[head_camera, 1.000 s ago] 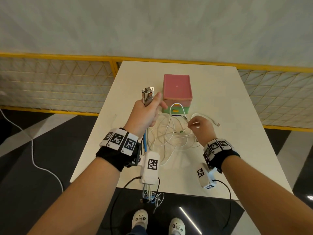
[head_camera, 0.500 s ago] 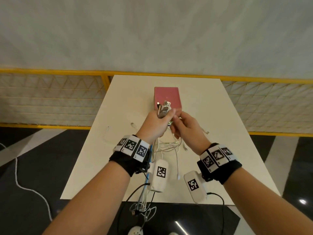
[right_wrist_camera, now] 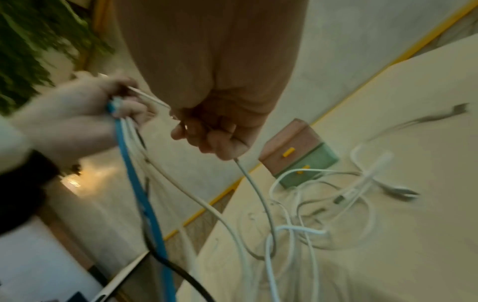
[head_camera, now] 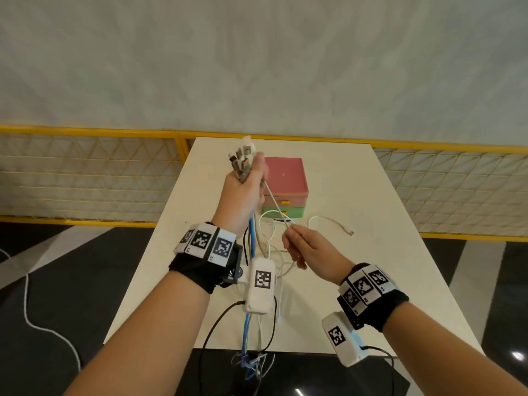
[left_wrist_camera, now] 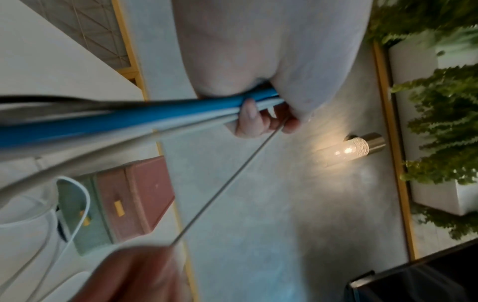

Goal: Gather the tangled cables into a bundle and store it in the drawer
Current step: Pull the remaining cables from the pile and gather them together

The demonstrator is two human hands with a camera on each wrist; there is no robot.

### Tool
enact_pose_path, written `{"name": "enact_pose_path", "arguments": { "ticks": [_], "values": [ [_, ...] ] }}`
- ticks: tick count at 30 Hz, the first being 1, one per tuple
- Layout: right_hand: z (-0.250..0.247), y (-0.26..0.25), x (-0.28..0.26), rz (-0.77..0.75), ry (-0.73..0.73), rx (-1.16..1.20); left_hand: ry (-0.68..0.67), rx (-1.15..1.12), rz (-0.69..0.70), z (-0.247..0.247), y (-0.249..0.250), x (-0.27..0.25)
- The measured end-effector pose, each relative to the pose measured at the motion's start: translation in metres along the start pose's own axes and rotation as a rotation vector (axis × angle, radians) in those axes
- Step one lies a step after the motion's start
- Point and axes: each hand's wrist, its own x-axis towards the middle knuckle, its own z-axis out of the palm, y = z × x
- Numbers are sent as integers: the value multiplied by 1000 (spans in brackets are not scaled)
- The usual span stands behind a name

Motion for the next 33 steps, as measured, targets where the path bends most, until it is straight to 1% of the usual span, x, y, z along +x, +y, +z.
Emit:
{"name": "enact_pose_path", "arguments": {
  "ticks": [2,3,5,6,8,10,11,13,14,15,17,20,22,24,26,28,30,33],
  "values": [
    [-3,18,-2,69,0,43,31,-94,21,-8,14,3],
    [-6,27,-3,112,8,80,33,-183,9,-14,20,5],
    [-12,42,-6,196,47,160,-15,-371,2,-25,33,8],
    [-15,47,-6,210,74,168,-33,-394,19,-30,37,9],
    [-21,50,-4,182,150,62,-65,-312,55,-36,41,7],
    [-29,46,5,138,247,-93,-89,-203,58,-38,44,0],
    [-34,43,9,114,309,-135,-100,-177,53,-38,44,-3],
    [-44,35,16,41,426,-147,-112,-186,34,-39,46,-4],
    [-50,30,18,4,459,-135,-106,-214,20,-41,47,-3],
    [-55,27,19,-25,465,-133,-97,-249,13,-43,48,-3],
    [-61,27,20,-29,387,-192,-90,-313,25,-47,52,0],
    [-63,42,20,68,201,-380,-118,-350,74,-53,61,-1],
    [-63,50,19,105,131,-392,-136,-337,77,-54,63,-1],
    [-64,46,21,113,139,-362,-125,-260,73,-54,63,-2],
    [-67,29,25,106,201,-343,-109,-133,69,-53,59,-2],
    [-69,4,30,17,263,-339,-149,-28,47,-51,55,-4],
    [-70,-27,33,-116,302,-372,-197,61,16,-47,52,-7],
    [-68,-67,36,-314,310,-504,-237,226,37,-36,50,-13]
  ]
}}
